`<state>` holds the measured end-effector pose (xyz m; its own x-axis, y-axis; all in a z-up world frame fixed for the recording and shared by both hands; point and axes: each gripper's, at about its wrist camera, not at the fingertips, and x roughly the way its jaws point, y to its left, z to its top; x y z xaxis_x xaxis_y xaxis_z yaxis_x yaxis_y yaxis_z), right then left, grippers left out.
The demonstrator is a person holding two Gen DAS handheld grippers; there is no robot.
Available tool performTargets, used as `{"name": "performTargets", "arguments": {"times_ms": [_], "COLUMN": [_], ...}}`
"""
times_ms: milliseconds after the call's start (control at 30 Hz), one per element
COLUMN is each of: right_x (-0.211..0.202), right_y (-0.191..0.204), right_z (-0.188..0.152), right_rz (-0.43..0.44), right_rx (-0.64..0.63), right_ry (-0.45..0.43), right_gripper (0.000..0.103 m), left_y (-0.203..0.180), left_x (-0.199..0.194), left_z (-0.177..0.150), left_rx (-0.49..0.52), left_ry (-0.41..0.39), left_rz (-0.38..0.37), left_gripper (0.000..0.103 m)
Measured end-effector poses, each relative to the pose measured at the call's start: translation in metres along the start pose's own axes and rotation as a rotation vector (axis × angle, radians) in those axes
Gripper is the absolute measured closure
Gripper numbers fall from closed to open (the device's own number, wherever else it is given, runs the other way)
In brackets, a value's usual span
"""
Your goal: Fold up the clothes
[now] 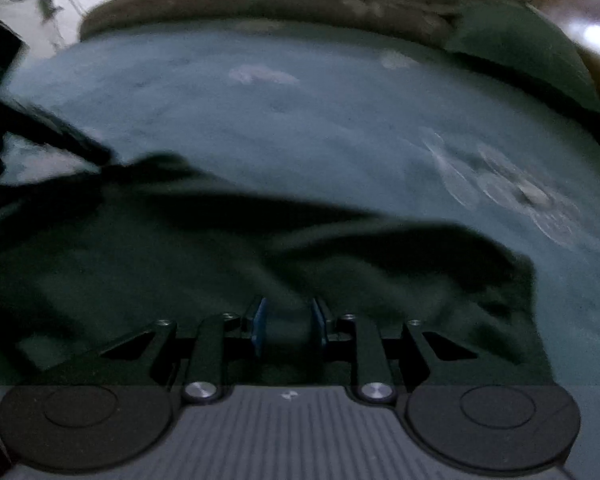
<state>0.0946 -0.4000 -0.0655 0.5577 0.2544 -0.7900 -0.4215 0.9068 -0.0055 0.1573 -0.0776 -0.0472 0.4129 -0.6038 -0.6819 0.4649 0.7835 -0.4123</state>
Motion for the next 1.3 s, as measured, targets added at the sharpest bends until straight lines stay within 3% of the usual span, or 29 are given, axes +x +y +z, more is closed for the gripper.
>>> {"name": "performTargets", "arguments": {"times_ms": [33,133,300,400,500,567,733,867,1000,1067,1133,1300], "right_x": [-0.003,-0.011,-0.010,-0.017,-0.028,-0.033,-0.023,-0.018,-0.017,-0.014,-0.011,-0.003], "right_y": [-0.005,-0.017,-0.022,-0.032,-0.027,-0.007,0.074,0.132,0.163,0.169,0.175,0.191], "right_z": [-0.003,-0.008,-0.023,-0.025,-0.017,-0.008,0.009,0.003,-0.006,-0.007,-0.009,-0.014], "right_rz": [-0.010,-0.004,-0.044,-0.088,-0.088,0.029,0.305,0.414,0.476,0.476,0.475,0.473], "right_rx": [0.012,0.069,0.005,0.005,-0.034,-0.066,-0.270,-0.496,-0.657,-0.694,-0.730,-0.821], "right_ry": [0.000,-0.012,0.018,0.033,0.009,-0.045,-0.096,-0.105,-0.072,-0.062,-0.051,-0.024], "right_gripper": [0.074,0.069,0.067,0.067,0.067,0.067,0.067,0.068,0.068,0.069,0.078,0.079], "left_y": [-0.003,-0.016,-0.030,-0.035,-0.039,-0.039,-0.037,-0.035,-0.020,-0.017,-0.014,-0.010], "left_x": [-0.006,-0.016,-0.008,-0.024,-0.044,-0.050,-0.048,-0.068,-0.078,-0.077,-0.077,-0.078], "left_z": [-0.002,-0.015,-0.062,-0.089,-0.091,-0.090,-0.106,-0.120,-0.128,-0.131,-0.133,-0.131], "left_rx": [0.001,0.014,0.003,0.017,0.016,0.007,-0.051,-0.092,-0.158,-0.174,-0.186,-0.212], "left_ry": [-0.007,0.007,0.156,0.216,0.190,0.149,0.136,0.099,0.082,0.074,0.063,0.046], "left_rz": [-0.021,-0.065,0.007,0.029,0.037,0.045,0.099,0.137,0.166,0.175,0.177,0.163], "left_gripper": [0.072,0.067,0.067,0.066,0.064,0.058,0.058,0.056,0.053,0.053,0.051,0.050]}}
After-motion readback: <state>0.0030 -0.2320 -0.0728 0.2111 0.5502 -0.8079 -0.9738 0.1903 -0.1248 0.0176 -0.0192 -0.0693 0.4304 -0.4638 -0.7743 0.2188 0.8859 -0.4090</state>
